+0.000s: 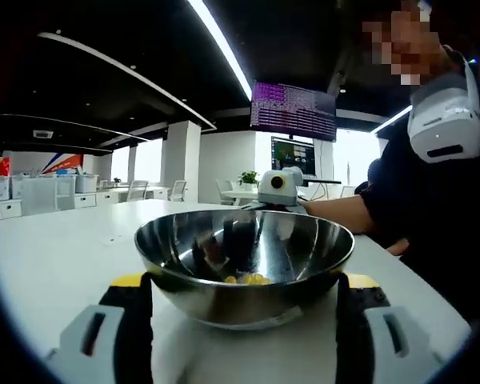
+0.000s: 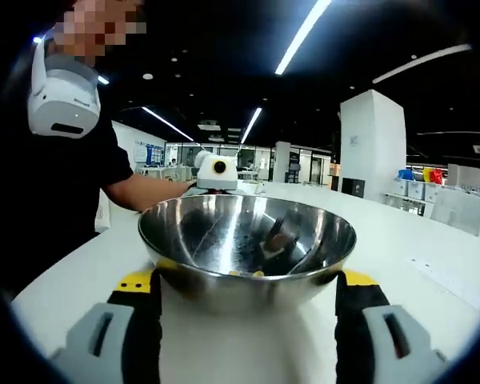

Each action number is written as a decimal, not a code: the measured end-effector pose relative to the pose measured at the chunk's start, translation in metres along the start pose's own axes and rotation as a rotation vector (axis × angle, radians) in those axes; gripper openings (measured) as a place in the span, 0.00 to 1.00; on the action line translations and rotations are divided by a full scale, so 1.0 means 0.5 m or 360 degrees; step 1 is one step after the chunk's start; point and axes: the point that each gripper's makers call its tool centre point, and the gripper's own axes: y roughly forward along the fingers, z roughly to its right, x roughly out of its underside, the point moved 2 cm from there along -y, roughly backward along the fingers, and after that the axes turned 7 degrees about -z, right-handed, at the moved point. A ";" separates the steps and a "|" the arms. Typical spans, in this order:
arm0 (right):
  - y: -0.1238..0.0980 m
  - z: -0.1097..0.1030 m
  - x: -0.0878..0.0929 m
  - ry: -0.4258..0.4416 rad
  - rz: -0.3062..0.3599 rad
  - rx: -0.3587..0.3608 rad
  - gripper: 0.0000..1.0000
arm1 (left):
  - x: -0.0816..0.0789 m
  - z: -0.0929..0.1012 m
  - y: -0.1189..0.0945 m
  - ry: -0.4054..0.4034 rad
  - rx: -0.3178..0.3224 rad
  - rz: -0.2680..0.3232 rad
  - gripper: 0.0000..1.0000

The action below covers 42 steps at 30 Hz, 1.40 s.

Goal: Pick up the QQ candy scattered on the table and place it into the stainless steel bowl on the table

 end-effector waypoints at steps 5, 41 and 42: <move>0.002 0.006 0.000 -0.0008 -0.0006 0.0017 0.90 | -0.001 -0.005 0.006 0.0015 -0.0022 0.0011 0.96; 0.010 0.292 -0.075 -0.0135 -0.0034 0.0058 0.89 | -0.110 -0.267 0.068 0.0123 -0.0074 0.0030 0.96; 0.013 0.303 -0.070 -0.0130 -0.0040 0.0058 0.89 | -0.106 -0.278 0.072 0.0118 -0.0072 0.0023 0.96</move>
